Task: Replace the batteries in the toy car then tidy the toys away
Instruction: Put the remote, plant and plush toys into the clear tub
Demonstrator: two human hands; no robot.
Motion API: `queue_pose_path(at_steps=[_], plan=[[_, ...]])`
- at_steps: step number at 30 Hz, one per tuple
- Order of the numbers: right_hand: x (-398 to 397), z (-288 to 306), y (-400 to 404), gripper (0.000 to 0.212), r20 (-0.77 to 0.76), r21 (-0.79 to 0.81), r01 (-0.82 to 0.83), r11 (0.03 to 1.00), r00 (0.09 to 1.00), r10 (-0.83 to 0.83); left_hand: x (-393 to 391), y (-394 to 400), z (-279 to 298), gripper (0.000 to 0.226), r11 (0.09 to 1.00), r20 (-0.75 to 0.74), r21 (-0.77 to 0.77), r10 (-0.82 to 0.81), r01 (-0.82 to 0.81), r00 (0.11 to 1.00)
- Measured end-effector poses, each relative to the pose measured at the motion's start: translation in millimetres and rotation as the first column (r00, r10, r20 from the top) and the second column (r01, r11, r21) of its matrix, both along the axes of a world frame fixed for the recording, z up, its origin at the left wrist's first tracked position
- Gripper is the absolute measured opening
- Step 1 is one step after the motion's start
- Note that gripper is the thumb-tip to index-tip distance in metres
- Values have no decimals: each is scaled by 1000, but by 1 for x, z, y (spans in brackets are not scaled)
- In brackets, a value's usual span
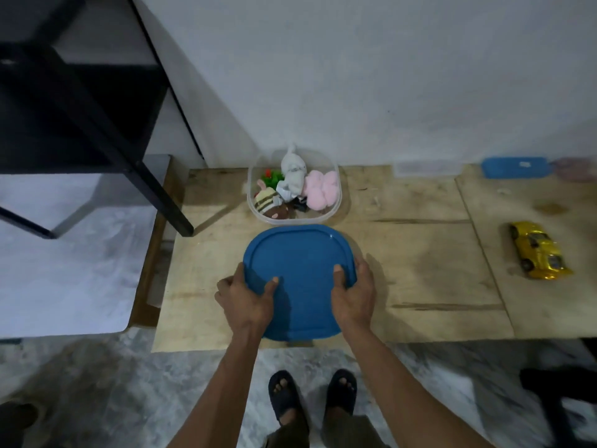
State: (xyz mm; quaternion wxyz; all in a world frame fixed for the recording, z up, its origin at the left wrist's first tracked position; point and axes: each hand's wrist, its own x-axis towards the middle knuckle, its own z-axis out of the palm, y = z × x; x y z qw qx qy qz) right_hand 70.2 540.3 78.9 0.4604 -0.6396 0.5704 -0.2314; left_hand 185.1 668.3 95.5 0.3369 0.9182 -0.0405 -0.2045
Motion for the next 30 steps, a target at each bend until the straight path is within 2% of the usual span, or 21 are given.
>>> queue_pose_path(at_steps=[3, 10, 15, 17, 20, 25, 28, 30], plan=[[11, 26, -18, 52, 28, -67, -28, 997, 999, 30, 15, -19, 22, 84, 997, 80, -76, -25, 31, 996], [70, 64, -79, 55, 2, -142, -96, 985, 995, 97, 81, -79, 47, 79, 987, 199, -125, -75, 101, 977], [114, 51, -121, 54, -38, -97, -126, 987, 992, 122, 126, -120, 35, 93, 988, 160, -115, -85, 104, 984], [131, 41, -136, 53, -67, -78, -144, 987, 988, 139, 142, -134, 23, 89, 991, 165, -100, -70, 87, 984], [153, 25, -155, 53, -108, -80, -185, 979, 978, 176, 162, -153, 18, 71, 995, 150, -77, -57, 69, 987], [174, 8, -169, 54, -251, -96, -270, 958, 938, 239, 184, -172, 3, 71, 997, 189, -30, -67, 74, 980], [175, 1, -165, 55, -292, -84, -303, 949, 918, 267, 184, -170, -11, 73, 997, 182, -44, -51, 60, 982], [173, -2, -163, 55, -297, -100, -302, 948, 918, 261, 181, -169, -19, 76, 998, 194, 3, -55, 55, 979]])
